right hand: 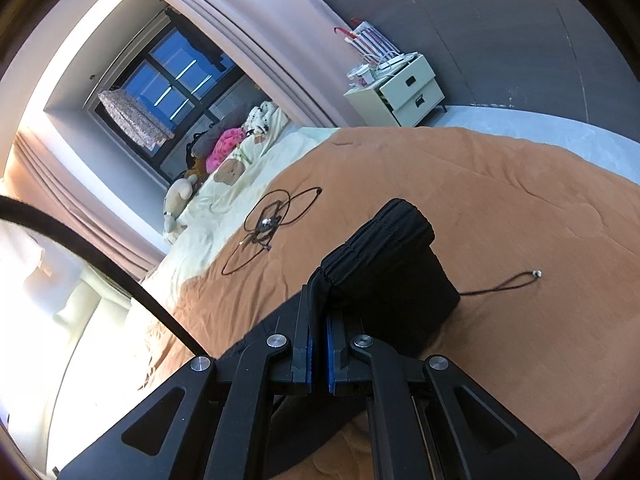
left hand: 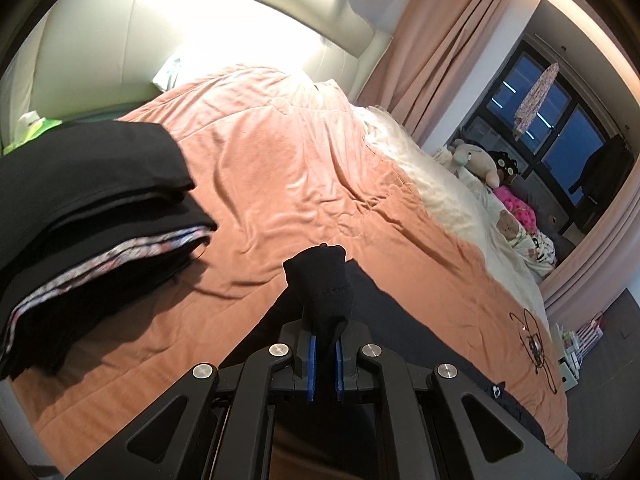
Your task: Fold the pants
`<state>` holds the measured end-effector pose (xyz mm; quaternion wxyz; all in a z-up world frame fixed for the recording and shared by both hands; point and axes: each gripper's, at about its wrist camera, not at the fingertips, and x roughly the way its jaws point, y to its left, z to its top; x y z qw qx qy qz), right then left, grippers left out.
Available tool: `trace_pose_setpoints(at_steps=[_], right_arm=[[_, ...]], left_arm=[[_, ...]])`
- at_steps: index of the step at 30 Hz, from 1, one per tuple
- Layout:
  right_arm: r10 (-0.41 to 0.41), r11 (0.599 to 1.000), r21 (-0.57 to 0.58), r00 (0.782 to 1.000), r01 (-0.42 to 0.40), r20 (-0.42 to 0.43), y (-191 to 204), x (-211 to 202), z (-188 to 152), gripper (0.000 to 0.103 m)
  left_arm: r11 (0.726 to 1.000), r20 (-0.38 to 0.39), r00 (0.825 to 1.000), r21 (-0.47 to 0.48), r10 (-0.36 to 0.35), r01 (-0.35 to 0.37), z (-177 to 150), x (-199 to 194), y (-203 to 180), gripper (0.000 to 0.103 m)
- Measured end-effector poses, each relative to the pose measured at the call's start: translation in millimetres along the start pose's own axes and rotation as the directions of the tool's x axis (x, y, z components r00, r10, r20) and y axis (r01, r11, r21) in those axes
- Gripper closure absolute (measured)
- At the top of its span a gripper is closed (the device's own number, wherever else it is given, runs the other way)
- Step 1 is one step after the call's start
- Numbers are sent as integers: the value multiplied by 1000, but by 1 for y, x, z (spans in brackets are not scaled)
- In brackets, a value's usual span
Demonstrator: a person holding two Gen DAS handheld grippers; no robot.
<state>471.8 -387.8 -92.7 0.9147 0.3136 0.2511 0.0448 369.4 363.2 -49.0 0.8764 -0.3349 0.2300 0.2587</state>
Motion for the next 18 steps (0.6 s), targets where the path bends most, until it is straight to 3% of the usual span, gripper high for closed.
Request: trace_pose_setpoints(at_steps=[18], right_arm=[[-98,995,-25,995,97,-36,50,113,37,101]], left_arm=[[997,-53,997,57,58,-55,31,133,-52,96]])
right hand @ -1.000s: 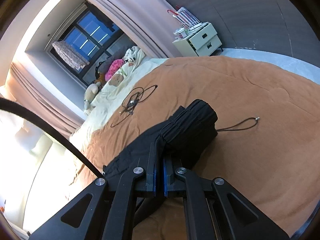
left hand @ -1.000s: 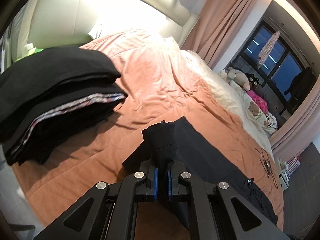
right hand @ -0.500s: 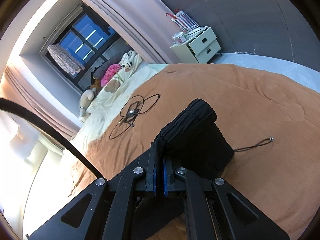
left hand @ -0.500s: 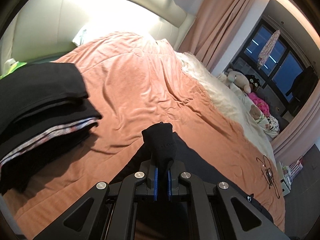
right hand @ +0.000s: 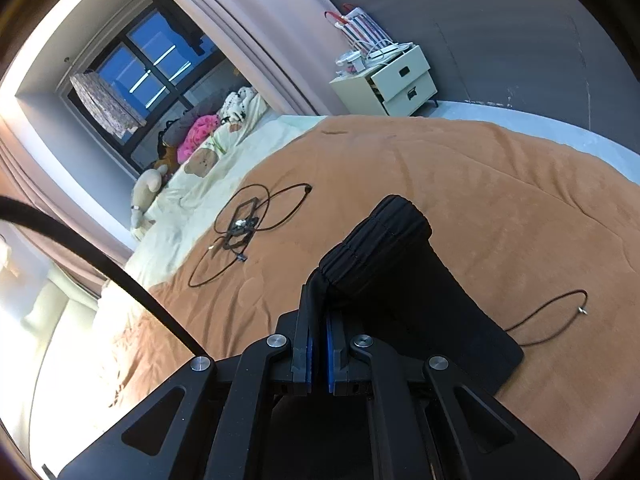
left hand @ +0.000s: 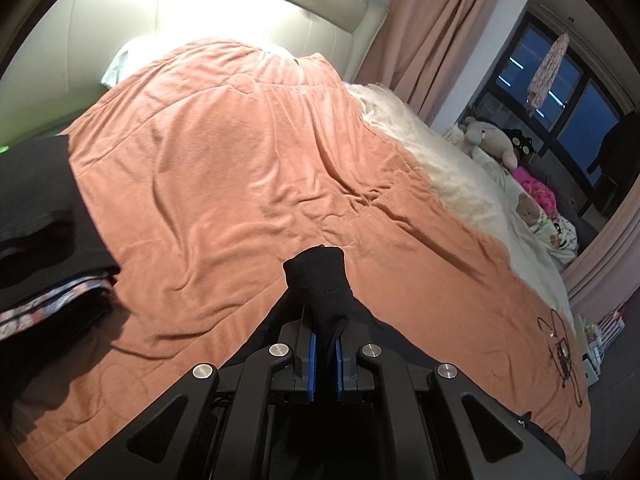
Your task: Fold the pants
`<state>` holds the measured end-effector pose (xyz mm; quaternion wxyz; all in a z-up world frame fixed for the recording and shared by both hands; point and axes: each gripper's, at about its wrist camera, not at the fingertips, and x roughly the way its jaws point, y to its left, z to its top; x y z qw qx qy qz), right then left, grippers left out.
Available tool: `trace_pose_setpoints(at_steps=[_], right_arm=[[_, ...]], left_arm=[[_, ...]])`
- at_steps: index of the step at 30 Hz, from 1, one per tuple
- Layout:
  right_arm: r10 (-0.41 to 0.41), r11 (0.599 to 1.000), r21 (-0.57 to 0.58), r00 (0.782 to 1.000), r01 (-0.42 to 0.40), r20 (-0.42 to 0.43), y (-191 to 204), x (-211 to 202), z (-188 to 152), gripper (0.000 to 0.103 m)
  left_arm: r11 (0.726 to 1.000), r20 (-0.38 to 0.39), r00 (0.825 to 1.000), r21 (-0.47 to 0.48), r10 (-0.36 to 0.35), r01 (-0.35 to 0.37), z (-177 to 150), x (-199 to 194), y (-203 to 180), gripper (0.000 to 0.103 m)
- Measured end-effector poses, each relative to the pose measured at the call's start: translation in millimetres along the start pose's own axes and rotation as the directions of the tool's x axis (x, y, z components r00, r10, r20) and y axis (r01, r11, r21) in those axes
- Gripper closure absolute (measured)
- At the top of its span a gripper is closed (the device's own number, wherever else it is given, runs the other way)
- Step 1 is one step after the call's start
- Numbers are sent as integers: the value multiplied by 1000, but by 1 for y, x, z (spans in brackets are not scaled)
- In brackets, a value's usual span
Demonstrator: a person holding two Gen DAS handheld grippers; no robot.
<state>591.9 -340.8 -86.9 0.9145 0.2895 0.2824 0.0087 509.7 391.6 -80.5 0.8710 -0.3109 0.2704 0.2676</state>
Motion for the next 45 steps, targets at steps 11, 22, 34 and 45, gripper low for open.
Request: trace_pose_setpoints(at_steps=[11,22,34,45], right_arm=[[-75,996,-49,997,73,-26,20,62,10,101],[-61,997,-43,996,59,-66,20,71,12,31],[0,971,-236,992,-30,-127,64,12,-15,21],[79,922,-330,935,-200,-346,110,-10,-75,21]], left_arm=[[994,-56,996,93,63,-57,0,80,-28,96],[971,-70,991,217,113,-96,-10,97,-45,37],[956,-81,990,280,116,-89,-18,51,-22,33],[953,-150,974,278,168,-121,-48,25,15,33]])
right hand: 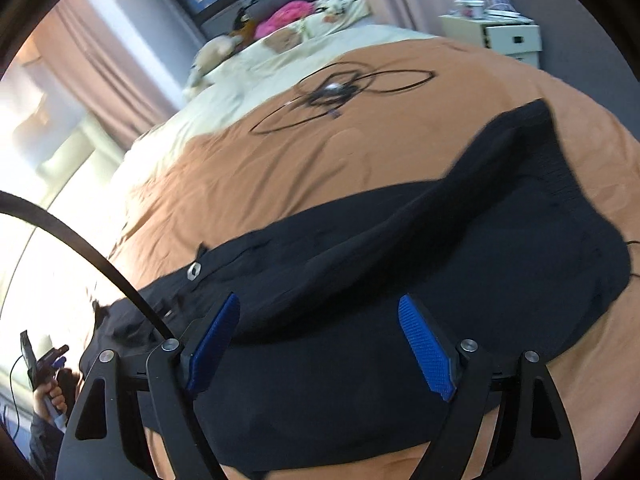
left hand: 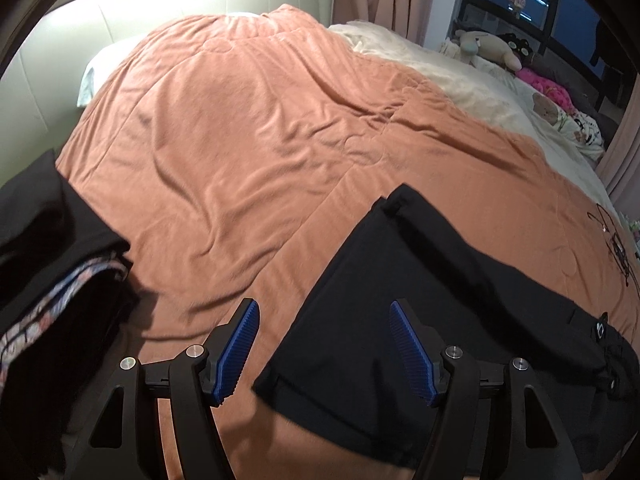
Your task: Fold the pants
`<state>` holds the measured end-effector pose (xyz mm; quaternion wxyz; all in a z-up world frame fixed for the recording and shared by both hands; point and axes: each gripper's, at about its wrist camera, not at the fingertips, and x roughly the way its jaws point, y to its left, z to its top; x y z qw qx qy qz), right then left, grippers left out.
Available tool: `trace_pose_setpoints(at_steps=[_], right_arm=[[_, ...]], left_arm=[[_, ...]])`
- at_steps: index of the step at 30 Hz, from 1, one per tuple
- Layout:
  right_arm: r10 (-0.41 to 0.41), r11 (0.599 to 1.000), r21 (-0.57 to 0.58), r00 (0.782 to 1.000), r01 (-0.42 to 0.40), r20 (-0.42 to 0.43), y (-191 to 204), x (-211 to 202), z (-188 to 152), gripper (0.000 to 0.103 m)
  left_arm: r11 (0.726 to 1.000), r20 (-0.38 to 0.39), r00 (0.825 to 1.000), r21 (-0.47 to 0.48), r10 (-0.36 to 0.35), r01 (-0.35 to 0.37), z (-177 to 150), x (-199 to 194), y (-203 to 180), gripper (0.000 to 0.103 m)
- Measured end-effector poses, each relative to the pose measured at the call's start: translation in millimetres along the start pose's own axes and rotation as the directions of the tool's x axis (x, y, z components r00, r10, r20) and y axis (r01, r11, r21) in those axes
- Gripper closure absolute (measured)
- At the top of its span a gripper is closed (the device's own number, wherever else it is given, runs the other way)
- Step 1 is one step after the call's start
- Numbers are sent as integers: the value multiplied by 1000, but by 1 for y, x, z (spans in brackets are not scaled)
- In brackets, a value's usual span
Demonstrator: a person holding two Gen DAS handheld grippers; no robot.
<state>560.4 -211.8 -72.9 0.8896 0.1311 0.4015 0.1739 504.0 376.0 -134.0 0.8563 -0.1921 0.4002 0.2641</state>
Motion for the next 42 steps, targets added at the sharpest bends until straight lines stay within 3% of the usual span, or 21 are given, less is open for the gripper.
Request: trace_pose_setpoints(at_steps=[7,13,22,25,27,33,42], right_arm=[[106,994,3,991,-106,-86,15,16,-14,21],[181,983,59,969,-173,-169,17,57,-13,21],[174,984,78,961,-160,-214,21,103,-2,24],[182,982,77,963,-170,-197,25,110,11,28],[189,981,70,966,-179,-179,28,116,21,28],[178,984,35,973,-175,-147,43,140,45,28],[217,976,48,973,-214,-74,52,147,62,28]], left_arm=[[1000,-31,1000,-21,2,-3,-22,-10,11,33],[999,-40,999,-43,-12,11,-34,-21,13,33],[998,-97,995,-51,16,-22,-41,8,5,34],[998,-117,993,-57,22,-29,-43,22,4,47],[997,-131,991,-62,27,-35,-43,29,4,73],[995,-119,992,-84,43,-53,-44,29,11,99],[993,-68,996,-95,63,-69,-47,2,25,103]])
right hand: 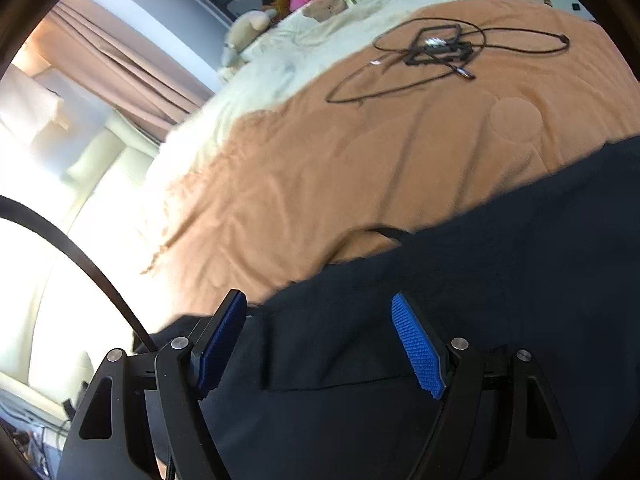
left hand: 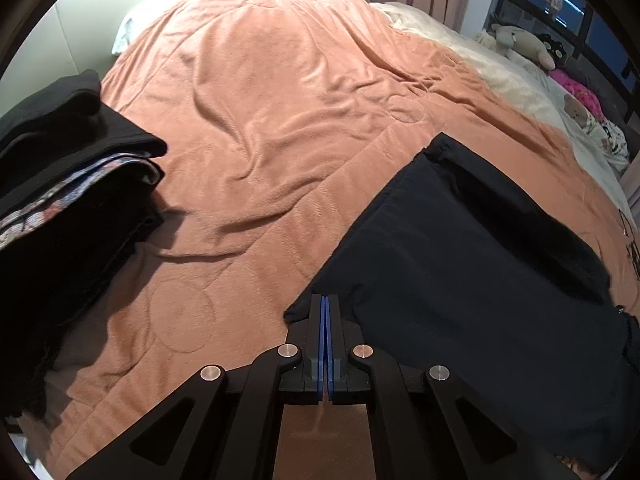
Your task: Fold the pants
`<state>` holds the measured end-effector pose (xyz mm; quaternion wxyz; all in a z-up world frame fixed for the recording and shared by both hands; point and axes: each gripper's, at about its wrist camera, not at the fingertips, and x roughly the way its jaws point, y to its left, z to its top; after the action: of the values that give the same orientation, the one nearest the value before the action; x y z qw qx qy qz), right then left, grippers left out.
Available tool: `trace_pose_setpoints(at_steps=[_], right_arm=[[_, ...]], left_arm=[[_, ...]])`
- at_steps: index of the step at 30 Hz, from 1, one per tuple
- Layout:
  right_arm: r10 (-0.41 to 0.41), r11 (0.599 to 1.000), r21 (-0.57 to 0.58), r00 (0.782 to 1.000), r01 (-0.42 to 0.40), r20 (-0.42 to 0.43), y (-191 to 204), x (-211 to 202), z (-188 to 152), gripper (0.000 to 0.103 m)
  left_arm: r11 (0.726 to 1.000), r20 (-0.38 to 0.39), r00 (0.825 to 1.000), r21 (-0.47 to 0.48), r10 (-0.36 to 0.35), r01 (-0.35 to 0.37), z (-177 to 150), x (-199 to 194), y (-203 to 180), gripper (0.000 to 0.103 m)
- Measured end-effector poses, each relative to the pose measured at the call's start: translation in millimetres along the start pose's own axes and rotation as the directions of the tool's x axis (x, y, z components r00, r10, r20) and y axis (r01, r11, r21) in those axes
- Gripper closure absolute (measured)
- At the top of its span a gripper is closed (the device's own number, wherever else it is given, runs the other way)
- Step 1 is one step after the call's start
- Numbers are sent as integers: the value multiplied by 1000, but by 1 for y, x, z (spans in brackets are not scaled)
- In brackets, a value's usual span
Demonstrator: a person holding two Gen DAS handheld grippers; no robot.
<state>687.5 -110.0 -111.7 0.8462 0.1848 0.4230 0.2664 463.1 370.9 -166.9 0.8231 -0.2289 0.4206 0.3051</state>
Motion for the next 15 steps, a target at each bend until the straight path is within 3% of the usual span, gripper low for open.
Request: trace_pose_setpoints(at_steps=[6,11,13,15], right_arm=[[-26,996,-87,999,24,-21,15,-25,-29,28],[-45,989,-140,999,41,-29,4,-57,-54,28],[-58,986,-158,998,53,-24,-4,-71,-60,28],[-75,984,-161,997,71,-17,-14,-87,-67,28]], left_arm=[[999,-7,999,-17,-45,44,-3,-12,6,103],[996,-27,996,-34,-81,80,-4,-12,3,101],[994,-38,994,-44,-98,96,-3,-10,1,95],[995,-40,995,-48,-93,91,-3,-8,-2,77]])
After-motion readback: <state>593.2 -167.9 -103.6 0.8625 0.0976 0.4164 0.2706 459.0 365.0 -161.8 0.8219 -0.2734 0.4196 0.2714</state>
